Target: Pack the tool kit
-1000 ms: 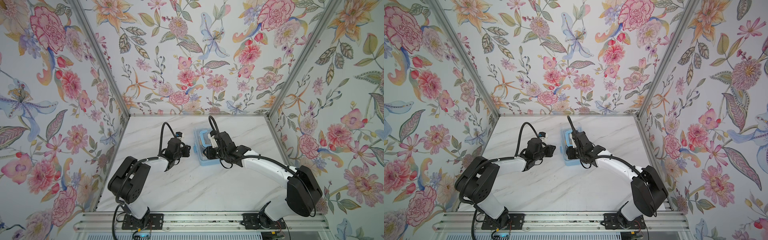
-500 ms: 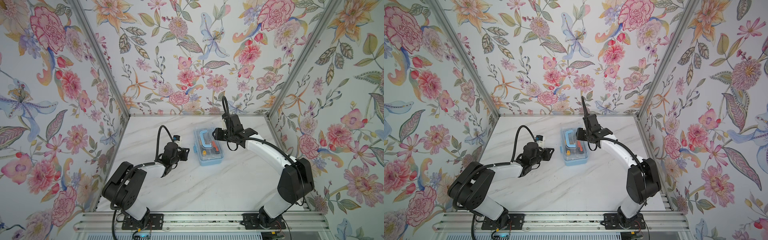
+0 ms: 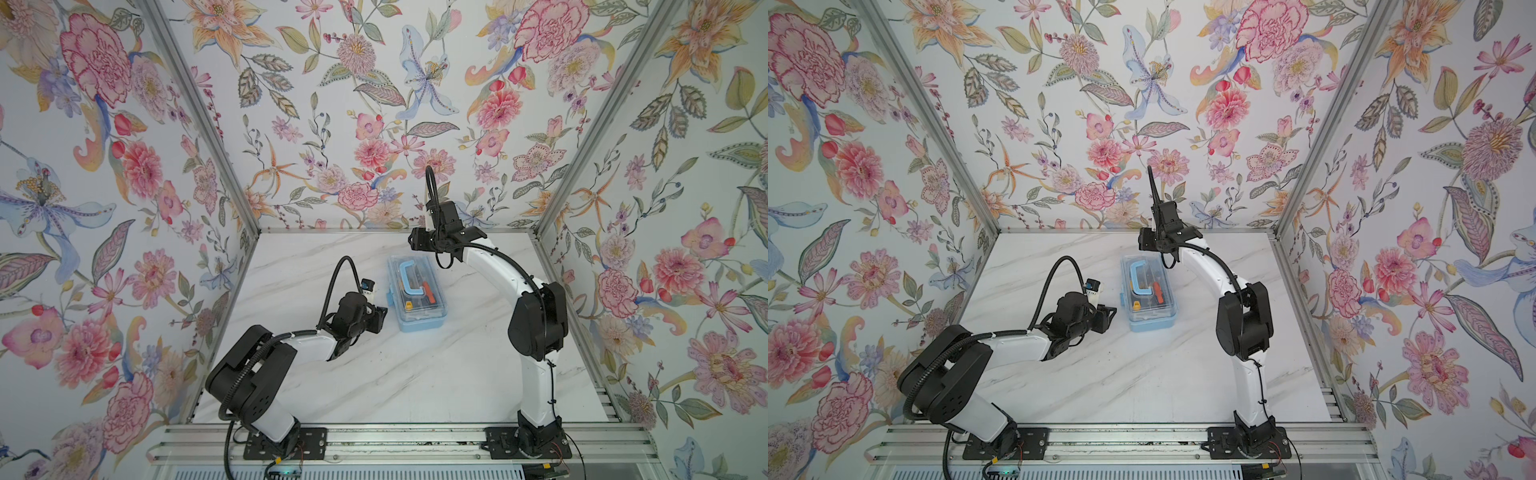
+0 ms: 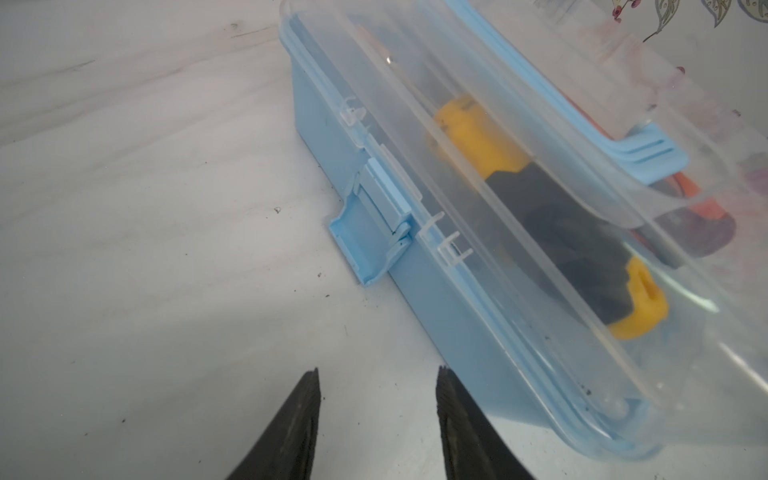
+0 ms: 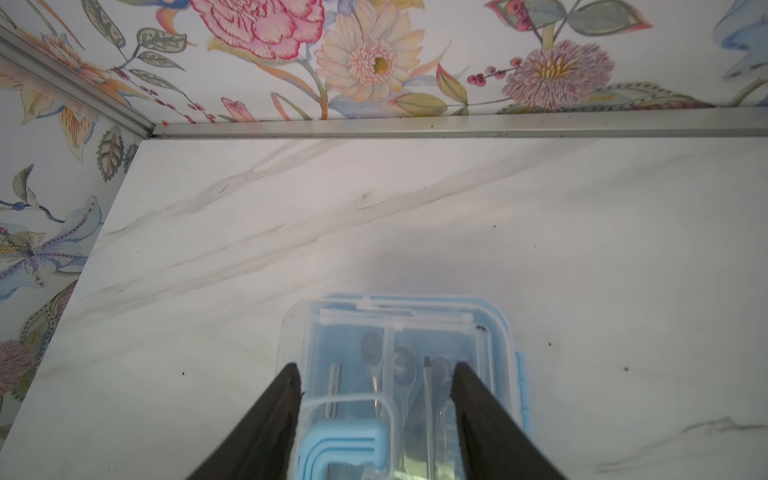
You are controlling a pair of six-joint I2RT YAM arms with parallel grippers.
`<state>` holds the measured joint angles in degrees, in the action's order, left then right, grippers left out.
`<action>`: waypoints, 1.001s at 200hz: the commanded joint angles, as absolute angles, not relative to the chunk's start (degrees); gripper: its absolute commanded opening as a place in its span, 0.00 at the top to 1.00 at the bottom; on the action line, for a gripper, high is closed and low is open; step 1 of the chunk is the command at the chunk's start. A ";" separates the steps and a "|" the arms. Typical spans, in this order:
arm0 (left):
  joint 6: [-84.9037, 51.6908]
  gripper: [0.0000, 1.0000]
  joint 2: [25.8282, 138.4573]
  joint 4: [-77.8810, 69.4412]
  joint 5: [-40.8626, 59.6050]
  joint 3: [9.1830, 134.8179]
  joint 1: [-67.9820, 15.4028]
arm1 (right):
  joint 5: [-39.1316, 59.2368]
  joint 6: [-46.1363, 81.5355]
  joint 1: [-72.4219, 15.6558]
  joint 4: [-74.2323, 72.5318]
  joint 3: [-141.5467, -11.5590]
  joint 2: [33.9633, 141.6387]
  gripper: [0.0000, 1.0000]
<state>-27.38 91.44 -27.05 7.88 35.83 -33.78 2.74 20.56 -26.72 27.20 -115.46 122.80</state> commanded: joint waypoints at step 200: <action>-26.24 0.60 93.90 -29.20 6.57 34.05 -33.57 | 19.78 5.54 -25.39 48.86 -121.49 135.02 0.55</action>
